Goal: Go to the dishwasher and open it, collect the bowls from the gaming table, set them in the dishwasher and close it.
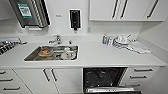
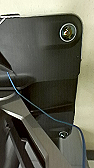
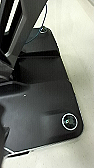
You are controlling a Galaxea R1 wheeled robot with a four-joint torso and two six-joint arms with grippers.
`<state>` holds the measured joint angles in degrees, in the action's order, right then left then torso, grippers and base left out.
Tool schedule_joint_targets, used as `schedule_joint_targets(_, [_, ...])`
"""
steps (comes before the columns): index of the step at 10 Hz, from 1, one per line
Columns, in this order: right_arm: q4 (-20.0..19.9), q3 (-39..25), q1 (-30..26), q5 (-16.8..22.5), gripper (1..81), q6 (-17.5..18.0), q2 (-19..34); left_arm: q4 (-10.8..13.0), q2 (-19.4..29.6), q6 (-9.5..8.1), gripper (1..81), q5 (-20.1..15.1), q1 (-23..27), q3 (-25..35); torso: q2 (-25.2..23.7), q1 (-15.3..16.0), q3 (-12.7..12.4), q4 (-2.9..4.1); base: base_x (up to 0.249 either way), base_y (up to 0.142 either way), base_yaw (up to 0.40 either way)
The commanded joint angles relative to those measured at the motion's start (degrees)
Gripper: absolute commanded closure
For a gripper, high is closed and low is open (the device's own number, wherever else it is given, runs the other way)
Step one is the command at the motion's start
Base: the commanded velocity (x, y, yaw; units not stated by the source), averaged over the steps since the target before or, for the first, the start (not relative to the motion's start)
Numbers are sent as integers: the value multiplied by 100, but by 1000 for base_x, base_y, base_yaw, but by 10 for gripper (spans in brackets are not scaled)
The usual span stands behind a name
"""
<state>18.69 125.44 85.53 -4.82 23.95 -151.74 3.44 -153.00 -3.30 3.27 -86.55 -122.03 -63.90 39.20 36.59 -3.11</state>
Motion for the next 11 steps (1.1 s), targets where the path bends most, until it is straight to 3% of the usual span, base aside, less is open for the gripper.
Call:
schedule_joint_targets(1, [82, 559, -57, 323, 10, -22, -175, -45, 94, -21, 10, -379, 116, 65, 553, -354, 0, 0, 0, 0, 0])
schedule_joint_targets(3, [100, 990, 74, 271, 10, -14, -509, -71, 77, -21, 10, -379, 116, 12, 962, -620, 0, 0, 0, 0, 0])
schedule_joint_targets(4, [91, 1295, 127, 244, 10, -22, -649, -80, 68, -21, 10, -379, 116, 3, 1172, -756, -468, 0, 0, 0, 0])
schedule_joint_targets(7, [91, 1719, 136, 209, 10, -31, -914, -71, 7, -21, 10, -379, 116, -58, 1648, -1042, -802, 0, 0, 0, 0])
schedule_joint_targets(11, [74, 1746, 101, 209, 10, -31, -940, -71, -222, -21, 10, -406, 116, -426, 2457, -1580, -1403, 0, 0, 0, 0])
